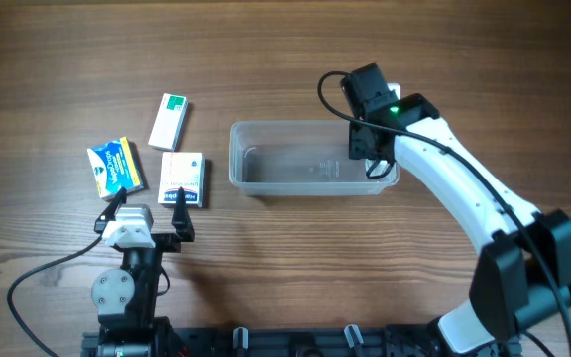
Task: Pack container
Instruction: 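Lower the bottle into the container's right end and open the gripper, then move the right gripper back over the green Zam-Buk box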
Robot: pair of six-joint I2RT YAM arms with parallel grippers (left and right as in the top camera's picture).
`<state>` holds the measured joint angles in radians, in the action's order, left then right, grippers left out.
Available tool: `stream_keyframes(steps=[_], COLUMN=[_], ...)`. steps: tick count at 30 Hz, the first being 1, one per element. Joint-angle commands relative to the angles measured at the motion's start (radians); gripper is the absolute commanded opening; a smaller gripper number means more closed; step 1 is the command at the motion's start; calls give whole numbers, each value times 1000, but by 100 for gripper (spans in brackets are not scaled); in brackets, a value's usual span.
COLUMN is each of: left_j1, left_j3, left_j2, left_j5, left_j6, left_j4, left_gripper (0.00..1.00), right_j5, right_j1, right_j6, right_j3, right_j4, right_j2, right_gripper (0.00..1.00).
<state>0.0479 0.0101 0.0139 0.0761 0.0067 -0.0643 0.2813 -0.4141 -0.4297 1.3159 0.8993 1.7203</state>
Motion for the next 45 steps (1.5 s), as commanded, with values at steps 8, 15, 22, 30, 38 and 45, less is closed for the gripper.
stream_keyframes(steps=[8,15,22,30,38,45], left_j1=[0,0,0,0,0,0], left_j3=[-5,-5,-5,-5,-5,-5], left_j2=[-7,-7,-7,-7,-7,-7], left_j5=[12,12,12,12,12,12], left_j6=[15,15,15,15,15,15], left_j4=[-5,-5,-5,-4,-4,-5], left_gripper=[100,100,100,100,100,100], right_j5=[27,34,-74,-157,-224,-223], right_j1=[2,18,121,230,325,340], right_j6=[37,34,38,64,63,64], right_j3=[16,16,16,16,15,-10], right_j4=[-5,-6,-9,-25,-19,10], right_j2=[-113,-120,-122,-122,-121,-121], right_gripper=[64,64,64,64,51,4])
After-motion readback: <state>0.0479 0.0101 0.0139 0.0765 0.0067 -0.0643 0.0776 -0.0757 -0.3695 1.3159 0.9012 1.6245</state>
